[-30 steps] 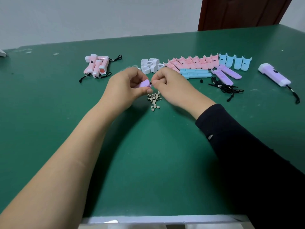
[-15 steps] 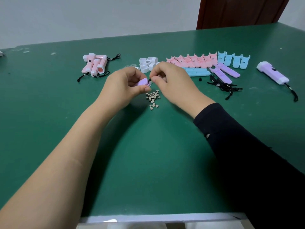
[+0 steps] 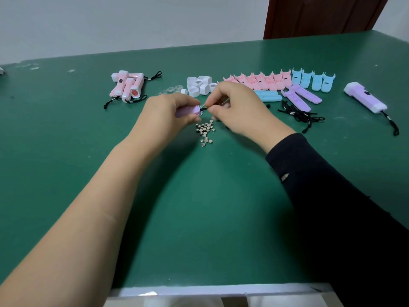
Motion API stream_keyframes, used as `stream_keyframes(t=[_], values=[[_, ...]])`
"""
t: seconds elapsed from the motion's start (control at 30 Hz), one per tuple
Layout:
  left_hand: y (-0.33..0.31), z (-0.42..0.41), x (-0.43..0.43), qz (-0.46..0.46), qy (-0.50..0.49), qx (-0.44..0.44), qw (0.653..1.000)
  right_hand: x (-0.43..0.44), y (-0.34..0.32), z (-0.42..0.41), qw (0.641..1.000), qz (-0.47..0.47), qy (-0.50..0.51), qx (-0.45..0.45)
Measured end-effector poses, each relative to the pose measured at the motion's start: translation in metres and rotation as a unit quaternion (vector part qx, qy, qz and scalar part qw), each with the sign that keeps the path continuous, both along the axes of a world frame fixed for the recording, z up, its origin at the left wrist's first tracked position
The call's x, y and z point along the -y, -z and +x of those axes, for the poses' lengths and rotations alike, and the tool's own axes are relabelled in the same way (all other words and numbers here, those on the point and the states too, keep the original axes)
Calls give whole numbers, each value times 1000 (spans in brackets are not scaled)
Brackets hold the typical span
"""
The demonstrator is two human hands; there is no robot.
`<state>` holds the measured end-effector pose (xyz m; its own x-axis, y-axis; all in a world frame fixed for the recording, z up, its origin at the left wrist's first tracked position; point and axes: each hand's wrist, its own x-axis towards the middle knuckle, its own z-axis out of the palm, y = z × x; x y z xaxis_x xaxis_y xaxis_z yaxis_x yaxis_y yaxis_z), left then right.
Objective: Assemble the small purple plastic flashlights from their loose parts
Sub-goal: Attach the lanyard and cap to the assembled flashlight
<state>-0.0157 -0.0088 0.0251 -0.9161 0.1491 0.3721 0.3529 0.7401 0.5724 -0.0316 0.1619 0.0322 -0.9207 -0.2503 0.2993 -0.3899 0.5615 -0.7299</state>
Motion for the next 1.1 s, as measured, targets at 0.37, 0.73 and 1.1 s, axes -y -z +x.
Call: stream_keyframes(t=[0.37, 0.73, 1.1], values=[[-8, 9, -7, -54, 43, -69, 995, 6, -7, 1, 984, -55, -21, 170], [-9, 11, -9, -51, 29, -70, 996, -1, -7, 4, 978, -69, 29, 193], [-8, 13, -13, -35, 30, -108, 993, -1, -8, 1, 965, -86, 51, 240]])
